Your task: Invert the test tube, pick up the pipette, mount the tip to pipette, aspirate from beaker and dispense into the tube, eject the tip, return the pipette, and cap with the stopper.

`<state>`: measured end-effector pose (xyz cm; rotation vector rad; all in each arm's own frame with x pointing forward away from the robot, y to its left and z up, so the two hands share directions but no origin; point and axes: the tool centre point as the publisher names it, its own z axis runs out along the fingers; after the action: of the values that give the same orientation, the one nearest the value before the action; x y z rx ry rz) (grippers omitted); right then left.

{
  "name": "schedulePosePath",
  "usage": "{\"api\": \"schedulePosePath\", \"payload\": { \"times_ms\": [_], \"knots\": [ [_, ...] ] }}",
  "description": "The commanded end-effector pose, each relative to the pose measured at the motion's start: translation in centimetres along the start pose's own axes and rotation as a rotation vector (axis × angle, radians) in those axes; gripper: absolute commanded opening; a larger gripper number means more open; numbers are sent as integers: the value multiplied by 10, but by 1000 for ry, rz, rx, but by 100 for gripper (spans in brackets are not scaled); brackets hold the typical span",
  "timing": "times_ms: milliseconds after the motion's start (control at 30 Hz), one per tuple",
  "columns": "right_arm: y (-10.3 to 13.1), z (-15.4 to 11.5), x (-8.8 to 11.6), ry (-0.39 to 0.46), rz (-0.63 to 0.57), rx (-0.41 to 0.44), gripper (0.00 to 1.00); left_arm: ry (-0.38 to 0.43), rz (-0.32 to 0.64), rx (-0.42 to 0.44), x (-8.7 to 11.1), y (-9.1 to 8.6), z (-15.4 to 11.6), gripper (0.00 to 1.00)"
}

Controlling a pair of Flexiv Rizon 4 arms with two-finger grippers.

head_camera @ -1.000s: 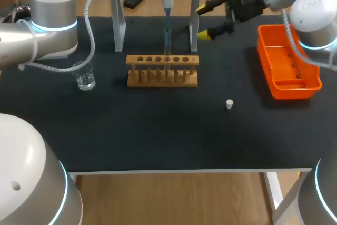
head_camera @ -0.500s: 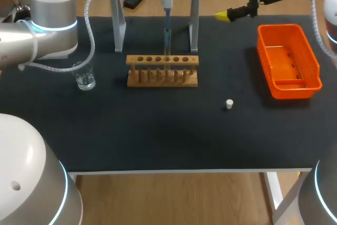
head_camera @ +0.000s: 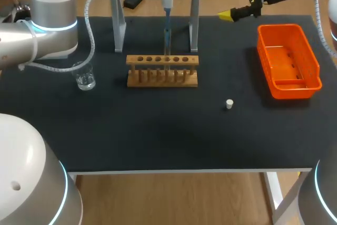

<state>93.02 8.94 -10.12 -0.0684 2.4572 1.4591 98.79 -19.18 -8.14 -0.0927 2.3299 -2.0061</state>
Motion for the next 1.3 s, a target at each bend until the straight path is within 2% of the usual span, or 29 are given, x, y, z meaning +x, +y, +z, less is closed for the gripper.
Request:
{"api": "schedulePosePath", "payload": {
  "times_ms": [33,200,333,367,400,433,1167,1300],
  "knots": [
    [30,1,-15,-12,49,-5,100,-2,2,1,1,0,-1,0],
    [68,-1,-30,-6,42,-41,100,-2,2,1,1,0,-1,0],
    [94,2,-44,-13,68,-25,100,-2,2,1,1,0,-1,0],
    [99,3,-46,-20,81,-28,53,-2,2,1,1,0,-1,0],
    [104,4,-49,-19,87,-32,31,-2,2,1,1,0,-1,0],
    [104,4,-49,-19,87,-32,0,-2,2,1,1,0,-1,0],
    [104,4,-49,-19,87,-32,0,-2,2,1,1,0,-1,0],
    [114,16,-52,5,119,-34,0,-2,2,1,1,0,-1,0]
  ]
}}
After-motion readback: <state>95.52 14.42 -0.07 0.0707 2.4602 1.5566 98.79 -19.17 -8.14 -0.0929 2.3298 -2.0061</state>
